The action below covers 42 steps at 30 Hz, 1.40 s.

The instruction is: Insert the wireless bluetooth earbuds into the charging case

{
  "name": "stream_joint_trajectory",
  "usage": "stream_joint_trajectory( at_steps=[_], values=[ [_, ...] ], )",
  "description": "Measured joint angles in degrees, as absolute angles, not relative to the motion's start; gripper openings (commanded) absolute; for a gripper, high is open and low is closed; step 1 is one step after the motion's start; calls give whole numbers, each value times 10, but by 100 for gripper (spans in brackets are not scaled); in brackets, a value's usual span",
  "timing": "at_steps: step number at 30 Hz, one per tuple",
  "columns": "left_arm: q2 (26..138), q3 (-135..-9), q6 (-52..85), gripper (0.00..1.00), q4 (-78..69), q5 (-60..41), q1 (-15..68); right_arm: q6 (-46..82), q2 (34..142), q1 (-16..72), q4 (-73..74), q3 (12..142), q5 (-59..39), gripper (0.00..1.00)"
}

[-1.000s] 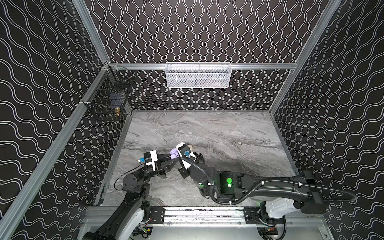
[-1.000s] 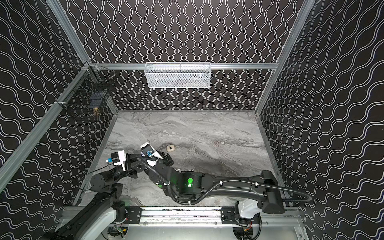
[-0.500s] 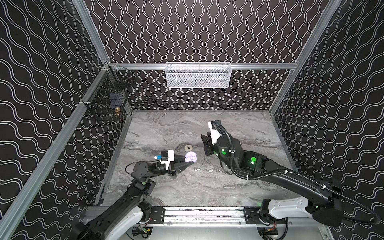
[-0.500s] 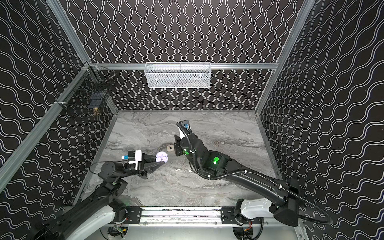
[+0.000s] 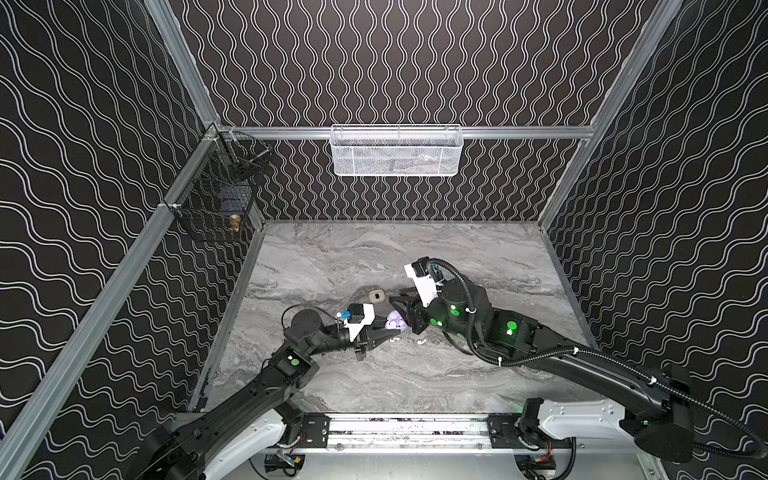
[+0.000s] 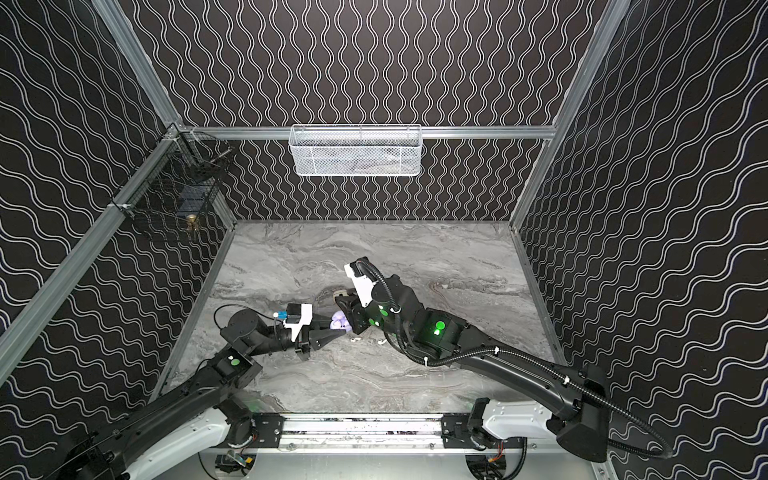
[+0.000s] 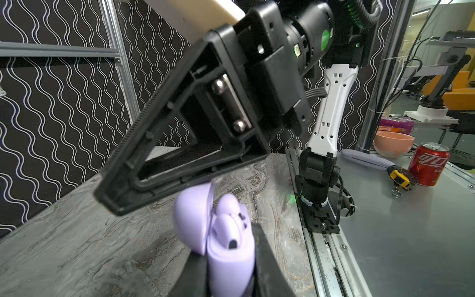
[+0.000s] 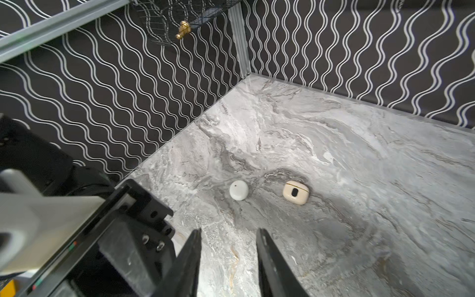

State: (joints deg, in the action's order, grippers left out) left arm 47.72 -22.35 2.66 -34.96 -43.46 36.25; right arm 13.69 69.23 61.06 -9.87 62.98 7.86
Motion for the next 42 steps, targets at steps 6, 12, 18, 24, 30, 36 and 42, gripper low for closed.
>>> stream_joint_trajectory(
  at_steps=[6, 12, 18, 24, 30, 36, 42],
  values=[
    [475, -220, 24, 0, -324, -431, 363, 154, 705, 610, -100, 625, 65, 30],
    [463, -214, 11, 0, -291, -414, 364, 196, 727, 610, -119, 640, 24, 28],
    [453, -207, -7, 0, -272, -380, 364, 249, 718, 608, -151, 639, -40, 25],
    [463, -203, -32, 0, -282, -366, 364, 294, 645, 603, -161, 590, -62, 22],
    [484, -197, -31, 0, -342, -343, 364, 311, 569, 605, -201, 579, -6, 24],
    [684, -276, 32, 0, -378, -304, 364, 320, 523, 605, -219, 543, 152, 42],
    [874, -361, 124, 0, -375, -246, 364, 324, 477, 604, -217, 479, 250, 51]
  ],
)
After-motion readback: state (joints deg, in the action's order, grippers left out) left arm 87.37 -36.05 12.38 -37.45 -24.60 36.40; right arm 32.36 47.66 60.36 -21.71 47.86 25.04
